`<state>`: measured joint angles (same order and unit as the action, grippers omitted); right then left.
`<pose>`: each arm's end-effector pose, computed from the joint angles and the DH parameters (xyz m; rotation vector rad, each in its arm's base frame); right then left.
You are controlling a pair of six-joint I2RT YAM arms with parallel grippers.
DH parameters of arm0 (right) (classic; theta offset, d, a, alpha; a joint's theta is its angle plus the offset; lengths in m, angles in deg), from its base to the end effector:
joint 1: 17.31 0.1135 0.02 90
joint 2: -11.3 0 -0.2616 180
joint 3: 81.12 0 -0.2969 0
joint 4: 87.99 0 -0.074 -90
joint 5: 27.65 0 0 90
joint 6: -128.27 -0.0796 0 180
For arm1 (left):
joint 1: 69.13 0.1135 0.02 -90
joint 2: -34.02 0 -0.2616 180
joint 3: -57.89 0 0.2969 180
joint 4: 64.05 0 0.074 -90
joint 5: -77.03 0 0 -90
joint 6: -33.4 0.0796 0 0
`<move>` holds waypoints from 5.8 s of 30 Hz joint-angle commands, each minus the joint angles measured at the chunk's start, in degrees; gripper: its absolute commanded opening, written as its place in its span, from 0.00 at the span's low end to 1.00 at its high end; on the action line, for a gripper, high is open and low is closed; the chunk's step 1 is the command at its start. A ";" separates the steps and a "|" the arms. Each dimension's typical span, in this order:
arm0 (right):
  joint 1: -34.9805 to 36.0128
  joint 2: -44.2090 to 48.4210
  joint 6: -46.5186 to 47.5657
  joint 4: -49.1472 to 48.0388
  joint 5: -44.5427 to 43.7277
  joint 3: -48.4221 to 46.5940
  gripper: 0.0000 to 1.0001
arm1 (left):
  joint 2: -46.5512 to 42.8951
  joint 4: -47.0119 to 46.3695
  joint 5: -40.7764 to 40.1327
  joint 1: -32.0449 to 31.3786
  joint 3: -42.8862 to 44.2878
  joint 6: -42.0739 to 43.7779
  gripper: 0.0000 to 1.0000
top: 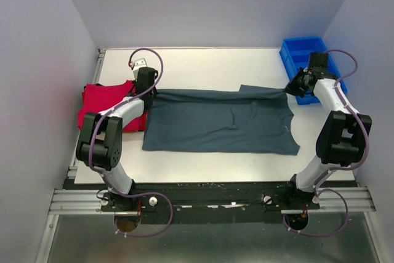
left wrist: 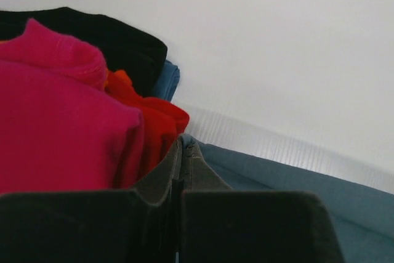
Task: Fold and stack the t-shirts
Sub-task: Fold the other side of the tshirt into a rectangle
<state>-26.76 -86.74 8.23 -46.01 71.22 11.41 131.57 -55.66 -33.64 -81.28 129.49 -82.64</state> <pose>0.4373 -0.0603 0.1969 0.7840 2.3792 0.3428 0.4399 -0.0660 0.1592 -0.4583 2.0768 -0.0008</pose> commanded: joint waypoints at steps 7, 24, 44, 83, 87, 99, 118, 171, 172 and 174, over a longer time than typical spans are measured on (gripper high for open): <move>-1.09 4.08 -0.19 0.96 0.28 2.16 0.01 | -8.52 -11.67 -3.50 0.19 -9.14 1.35 0.00; -2.59 11.90 -3.17 -4.48 -2.09 15.94 0.01 | -15.99 -13.97 -9.21 -3.15 -20.39 -3.22 0.00; -2.59 20.25 -9.61 -14.86 -7.80 32.04 0.60 | -18.18 3.97 -1.92 -4.73 -22.41 -18.87 0.38; 25.89 -19.90 5.17 1.83 -18.00 -14.26 0.57 | 2.81 5.91 13.11 -4.03 -7.21 -14.56 0.42; 26.85 -24.38 4.47 5.09 -18.80 -19.27 0.57 | 0.97 3.98 12.93 -4.21 -8.43 -13.69 0.42; 28.09 -25.63 2.71 6.24 -22.66 -19.56 0.16 | -5.71 2.21 10.56 -5.70 -10.81 -11.14 0.43; 36.60 15.40 -2.29 3.07 -22.58 18.39 0.09 | -11.52 -5.86 15.02 -13.96 -12.92 -4.55 0.46; 18.77 47.86 -3.09 -8.79 -26.44 34.94 0.54 | 34.45 10.03 36.83 -38.31 40.86 -12.45 0.59; 18.68 47.77 -3.09 -8.88 -26.09 35.03 0.54 | 34.98 10.12 37.19 -38.22 41.30 -12.63 0.59; 18.51 47.50 -3.09 -9.06 -25.57 35.29 0.53 | 35.42 9.08 38.24 -38.04 41.40 -13.15 0.57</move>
<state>-7.68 -39.27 4.51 -52.87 44.83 45.53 165.08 -47.56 1.14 -120.05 168.97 -93.63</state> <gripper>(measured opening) 0.537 0.595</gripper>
